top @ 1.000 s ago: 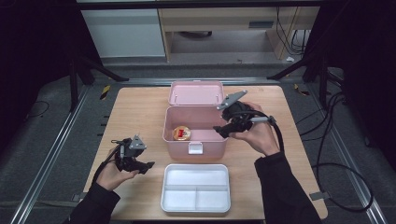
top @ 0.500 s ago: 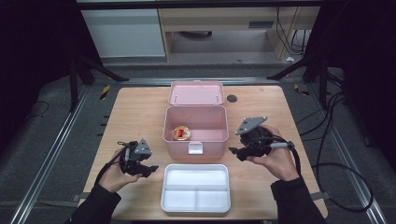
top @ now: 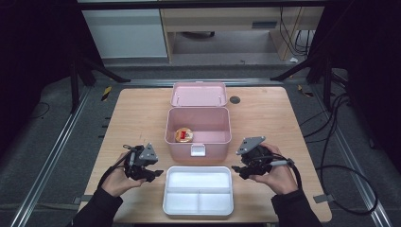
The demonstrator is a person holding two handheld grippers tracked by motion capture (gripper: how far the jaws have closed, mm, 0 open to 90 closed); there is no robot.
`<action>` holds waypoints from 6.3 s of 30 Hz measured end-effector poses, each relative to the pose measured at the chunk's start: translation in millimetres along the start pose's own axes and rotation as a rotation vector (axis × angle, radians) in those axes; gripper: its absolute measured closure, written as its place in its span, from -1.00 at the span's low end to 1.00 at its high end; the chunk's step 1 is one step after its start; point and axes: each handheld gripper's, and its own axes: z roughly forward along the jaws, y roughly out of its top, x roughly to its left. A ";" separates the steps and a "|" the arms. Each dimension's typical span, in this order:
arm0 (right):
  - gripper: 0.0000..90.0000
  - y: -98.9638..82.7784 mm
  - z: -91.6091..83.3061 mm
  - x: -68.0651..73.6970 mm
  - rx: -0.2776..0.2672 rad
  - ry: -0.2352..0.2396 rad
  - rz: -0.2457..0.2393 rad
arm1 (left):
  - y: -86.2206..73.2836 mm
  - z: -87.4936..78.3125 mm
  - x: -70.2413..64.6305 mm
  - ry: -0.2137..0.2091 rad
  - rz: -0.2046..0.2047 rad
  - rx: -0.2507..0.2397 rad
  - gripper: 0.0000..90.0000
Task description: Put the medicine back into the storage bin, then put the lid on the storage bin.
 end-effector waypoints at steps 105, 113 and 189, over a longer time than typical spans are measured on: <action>0.95 53.0 -11.4 38.7 0.237 0.319 -0.325 | 79.3 -39.8 -42.9 -0.269 0.399 0.262 0.95; 0.95 70.0 -28.3 26.6 0.210 0.302 -0.340 | 95.6 -57.9 -31.6 -0.249 0.406 0.250 0.95; 0.87 117.5 64.3 -112.0 0.228 0.212 -0.259 | 163.4 30.8 112.9 -0.212 0.388 0.342 0.92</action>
